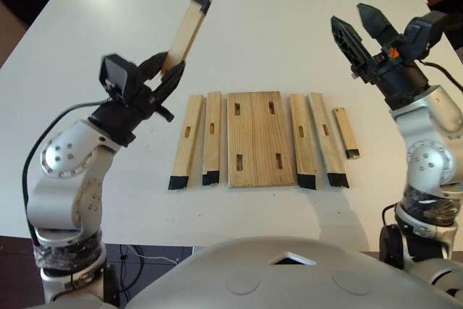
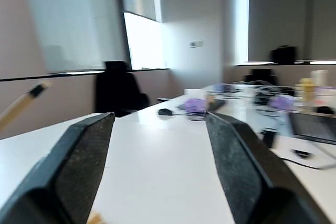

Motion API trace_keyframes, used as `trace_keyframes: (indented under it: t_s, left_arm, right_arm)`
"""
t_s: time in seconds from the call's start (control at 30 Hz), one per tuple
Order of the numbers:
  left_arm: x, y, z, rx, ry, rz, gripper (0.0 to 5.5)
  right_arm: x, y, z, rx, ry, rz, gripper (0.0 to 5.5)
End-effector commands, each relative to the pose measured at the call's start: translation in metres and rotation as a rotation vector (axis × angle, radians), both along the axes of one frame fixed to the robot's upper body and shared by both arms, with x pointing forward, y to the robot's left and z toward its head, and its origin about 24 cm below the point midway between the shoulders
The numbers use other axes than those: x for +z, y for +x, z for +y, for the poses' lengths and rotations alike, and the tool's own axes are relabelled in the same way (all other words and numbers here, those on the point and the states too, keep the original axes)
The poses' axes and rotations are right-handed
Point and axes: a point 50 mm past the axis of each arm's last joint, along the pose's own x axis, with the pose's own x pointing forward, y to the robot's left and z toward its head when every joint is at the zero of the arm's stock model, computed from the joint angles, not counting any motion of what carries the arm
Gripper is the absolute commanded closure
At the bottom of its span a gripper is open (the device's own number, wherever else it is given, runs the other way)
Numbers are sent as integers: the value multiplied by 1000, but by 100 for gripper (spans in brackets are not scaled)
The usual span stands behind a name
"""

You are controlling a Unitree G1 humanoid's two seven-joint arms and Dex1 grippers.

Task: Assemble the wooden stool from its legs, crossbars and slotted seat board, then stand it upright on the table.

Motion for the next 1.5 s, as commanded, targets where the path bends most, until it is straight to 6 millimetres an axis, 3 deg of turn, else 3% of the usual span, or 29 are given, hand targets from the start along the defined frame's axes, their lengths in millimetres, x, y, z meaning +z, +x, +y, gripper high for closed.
trace_keyframes:
  t_s: [0.03,0.13,0.33,0.57,1.0,1.23,1.4,1.5]
  left_arm:
    - [40,-2,-29,-458,-191,8,421]
    - [50,-5,-39,-616,-263,36,421]
    - [50,-15,-54,-789,-198,105,421]
    - [46,-11,-55,-775,-153,120,421]
    - [28,-9,-57,-700,-49,117,421]
    - [34,-2,-54,-652,-77,117,421]
    - [27,-4,-57,-653,-70,146,318]
    - [20,-6,-58,-637,-43,162,301]
  right_arm:
    - [46,-18,13,585,47,-16,236]
    - [55,-15,19,709,55,0,236]
    - [66,-20,30,852,37,-14,236]
    - [69,-24,36,865,15,-45,236]
    - [54,-22,30,827,-138,-28,415]
    - [46,-21,23,820,-245,-25,420]
    - [50,-7,20,740,-233,-48,420]
    - [51,5,12,662,-273,-61,420]
